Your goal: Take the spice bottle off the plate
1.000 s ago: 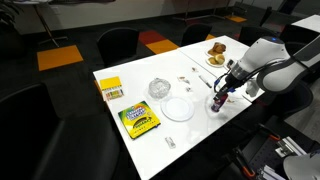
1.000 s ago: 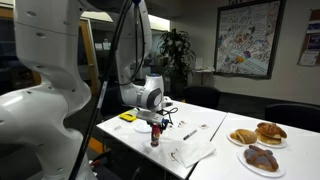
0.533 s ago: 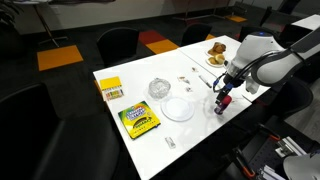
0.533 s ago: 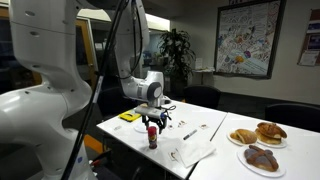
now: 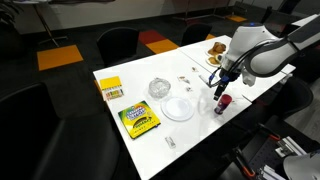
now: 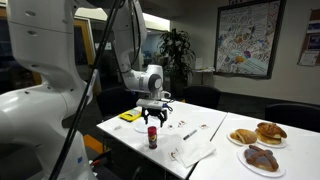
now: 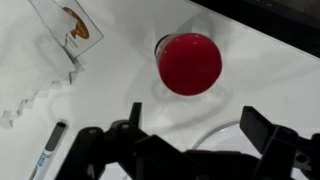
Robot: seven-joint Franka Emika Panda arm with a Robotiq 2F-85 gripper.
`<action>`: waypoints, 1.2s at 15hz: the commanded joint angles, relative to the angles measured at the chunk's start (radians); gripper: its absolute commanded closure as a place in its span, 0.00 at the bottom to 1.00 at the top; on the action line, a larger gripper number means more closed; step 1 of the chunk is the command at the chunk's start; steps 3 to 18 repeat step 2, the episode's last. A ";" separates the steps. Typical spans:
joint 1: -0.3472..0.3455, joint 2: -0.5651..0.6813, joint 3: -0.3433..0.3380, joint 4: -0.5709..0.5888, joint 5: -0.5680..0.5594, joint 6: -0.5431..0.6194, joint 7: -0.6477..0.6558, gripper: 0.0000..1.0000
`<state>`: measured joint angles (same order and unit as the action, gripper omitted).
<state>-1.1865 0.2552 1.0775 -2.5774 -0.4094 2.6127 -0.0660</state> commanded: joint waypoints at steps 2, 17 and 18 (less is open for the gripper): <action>-0.041 -0.105 0.116 0.050 0.042 -0.087 -0.079 0.00; -0.041 -0.105 0.116 0.050 0.042 -0.087 -0.079 0.00; -0.041 -0.105 0.116 0.050 0.042 -0.087 -0.079 0.00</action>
